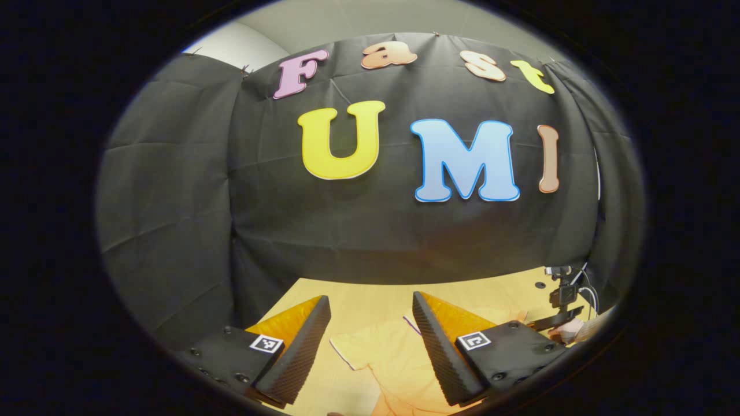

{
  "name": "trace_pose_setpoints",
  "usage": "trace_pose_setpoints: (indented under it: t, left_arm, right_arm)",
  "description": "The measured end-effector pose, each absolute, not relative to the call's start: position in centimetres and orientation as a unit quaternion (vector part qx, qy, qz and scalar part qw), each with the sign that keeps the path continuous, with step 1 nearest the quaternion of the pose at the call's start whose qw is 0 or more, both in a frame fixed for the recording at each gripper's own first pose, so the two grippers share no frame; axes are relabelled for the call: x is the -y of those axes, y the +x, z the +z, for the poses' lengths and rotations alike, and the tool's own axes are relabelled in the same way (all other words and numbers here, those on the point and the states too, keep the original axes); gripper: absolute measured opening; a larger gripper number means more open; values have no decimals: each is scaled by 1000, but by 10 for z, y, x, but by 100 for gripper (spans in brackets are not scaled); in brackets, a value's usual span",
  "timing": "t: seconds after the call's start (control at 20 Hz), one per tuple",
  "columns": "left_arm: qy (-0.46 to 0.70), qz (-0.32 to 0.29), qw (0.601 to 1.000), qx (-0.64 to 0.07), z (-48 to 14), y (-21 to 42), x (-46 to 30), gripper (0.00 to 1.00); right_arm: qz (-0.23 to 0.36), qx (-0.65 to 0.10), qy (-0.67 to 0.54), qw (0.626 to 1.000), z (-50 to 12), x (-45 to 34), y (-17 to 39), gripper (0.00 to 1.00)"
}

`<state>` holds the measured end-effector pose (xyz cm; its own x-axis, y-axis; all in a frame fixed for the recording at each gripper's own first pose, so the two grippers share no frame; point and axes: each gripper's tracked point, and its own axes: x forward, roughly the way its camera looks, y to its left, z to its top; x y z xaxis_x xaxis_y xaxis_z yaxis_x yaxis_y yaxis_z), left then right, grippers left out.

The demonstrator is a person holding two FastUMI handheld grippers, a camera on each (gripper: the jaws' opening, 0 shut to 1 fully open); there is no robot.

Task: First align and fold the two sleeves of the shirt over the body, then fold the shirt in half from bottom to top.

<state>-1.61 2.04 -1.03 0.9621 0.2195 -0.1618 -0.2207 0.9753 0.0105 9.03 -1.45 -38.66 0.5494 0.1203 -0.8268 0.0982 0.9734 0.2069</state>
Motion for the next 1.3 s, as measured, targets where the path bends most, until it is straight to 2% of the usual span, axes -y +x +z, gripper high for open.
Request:
trace_pose_setpoints:
  t: [0.25, 0.55, 0.8, 1.1, 1.2, 1.25, 1.3]
  left_arm:
    - [-5, 116, 990, -86, -10, -16, -20, 94]
    - [-7, 118, 989, -88, -10, -17, -21, 94]
    - [-4, 126, 988, -90, -10, -18, -23, 94]
    - [-9, 142, 985, -97, -13, -19, -25, 94]
    - [-8, 146, 984, -101, -14, -19, -26, 94]
    - [-10, 149, 984, -102, -14, -17, -26, 94]
    - [-11, 149, 983, -103, -14, -18, -26, 94]
  right_arm:
    - [10, -431, 136, 892, -349, -14, 109, 3]
    - [97, -394, 82, 910, -309, -84, 120, 3]
    - [156, -398, 46, 903, -312, -141, 103, 3]
    - [177, -419, 8, 891, -333, -165, 88, 4]
    - [183, -430, 8, 884, -338, -169, 83, 7]
    - [180, -433, 5, 883, -340, -167, 83, 13]
    - [176, -432, 2, 884, -341, -164, 84, 13]
